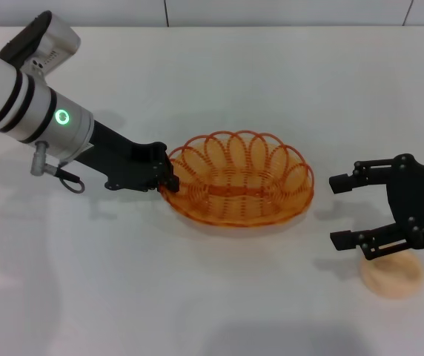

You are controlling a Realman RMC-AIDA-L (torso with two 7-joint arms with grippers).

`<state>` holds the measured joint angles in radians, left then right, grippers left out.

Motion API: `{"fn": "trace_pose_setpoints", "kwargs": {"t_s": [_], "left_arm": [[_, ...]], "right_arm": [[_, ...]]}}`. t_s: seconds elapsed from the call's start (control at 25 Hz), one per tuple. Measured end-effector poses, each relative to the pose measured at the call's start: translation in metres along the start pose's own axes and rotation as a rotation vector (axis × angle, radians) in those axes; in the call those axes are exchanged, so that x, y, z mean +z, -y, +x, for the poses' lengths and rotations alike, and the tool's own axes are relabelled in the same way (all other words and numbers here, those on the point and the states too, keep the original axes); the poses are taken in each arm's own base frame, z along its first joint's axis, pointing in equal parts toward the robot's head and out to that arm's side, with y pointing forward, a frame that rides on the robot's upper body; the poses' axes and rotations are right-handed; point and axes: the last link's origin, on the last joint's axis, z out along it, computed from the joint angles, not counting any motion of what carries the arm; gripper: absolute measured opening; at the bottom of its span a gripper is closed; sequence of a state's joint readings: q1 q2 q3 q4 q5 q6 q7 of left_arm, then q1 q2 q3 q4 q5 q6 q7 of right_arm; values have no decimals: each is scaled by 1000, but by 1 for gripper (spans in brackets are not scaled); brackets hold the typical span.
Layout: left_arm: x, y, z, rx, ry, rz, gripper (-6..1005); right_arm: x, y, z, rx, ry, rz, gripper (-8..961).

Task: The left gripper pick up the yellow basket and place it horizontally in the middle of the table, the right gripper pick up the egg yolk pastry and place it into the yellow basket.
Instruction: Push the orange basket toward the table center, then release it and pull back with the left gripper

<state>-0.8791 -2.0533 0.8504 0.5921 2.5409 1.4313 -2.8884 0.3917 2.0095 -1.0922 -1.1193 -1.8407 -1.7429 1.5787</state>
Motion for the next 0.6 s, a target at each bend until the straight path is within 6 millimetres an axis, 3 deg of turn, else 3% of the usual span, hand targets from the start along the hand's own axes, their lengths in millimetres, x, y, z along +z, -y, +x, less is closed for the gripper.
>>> {"fn": "trace_pose_setpoints", "kwargs": {"t_s": [0.6], "left_arm": [[6, -9, 0, 5, -7, -34, 80]], "right_arm": [[-1, -1, -1, -3, -7, -9, 826]]}}
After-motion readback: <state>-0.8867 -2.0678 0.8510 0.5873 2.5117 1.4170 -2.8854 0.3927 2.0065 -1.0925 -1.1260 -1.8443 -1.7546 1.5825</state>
